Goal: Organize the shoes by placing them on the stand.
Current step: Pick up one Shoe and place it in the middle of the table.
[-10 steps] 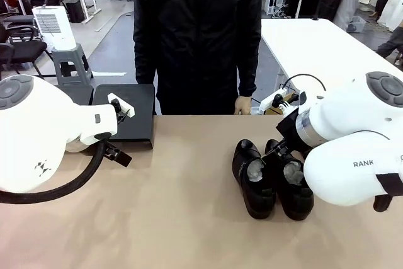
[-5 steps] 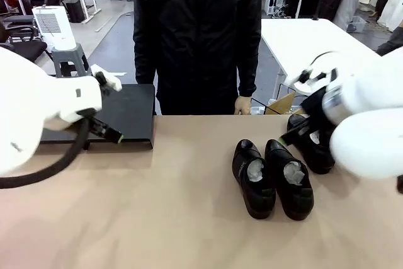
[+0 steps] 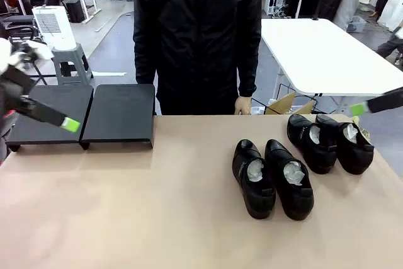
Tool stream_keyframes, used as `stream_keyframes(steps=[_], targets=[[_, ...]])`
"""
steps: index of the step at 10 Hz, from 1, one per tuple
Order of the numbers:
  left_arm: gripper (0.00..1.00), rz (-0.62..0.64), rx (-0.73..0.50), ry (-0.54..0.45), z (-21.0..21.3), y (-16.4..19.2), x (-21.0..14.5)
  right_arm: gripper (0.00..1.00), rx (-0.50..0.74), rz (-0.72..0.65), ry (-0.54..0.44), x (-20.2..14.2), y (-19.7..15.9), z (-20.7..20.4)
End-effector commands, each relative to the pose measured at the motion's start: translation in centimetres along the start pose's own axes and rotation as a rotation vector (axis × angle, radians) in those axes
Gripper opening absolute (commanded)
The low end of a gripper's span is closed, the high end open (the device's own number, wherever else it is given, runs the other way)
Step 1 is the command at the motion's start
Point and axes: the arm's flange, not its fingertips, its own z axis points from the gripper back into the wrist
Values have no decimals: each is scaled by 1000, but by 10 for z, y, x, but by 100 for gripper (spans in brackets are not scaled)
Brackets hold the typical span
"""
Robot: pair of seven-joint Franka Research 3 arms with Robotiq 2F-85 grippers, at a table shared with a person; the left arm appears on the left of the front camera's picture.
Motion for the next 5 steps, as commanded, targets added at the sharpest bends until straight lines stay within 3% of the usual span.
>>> stream_keyframes(steps=[1, 5], targets=[[100, 84, -29, -34, 14, 21, -13, 100, 57, -14, -32, -29, -15, 13], [100, 70, -60, -57, 14, 16, -10, 100, 124, -14, -8, -36, -28, 11]])
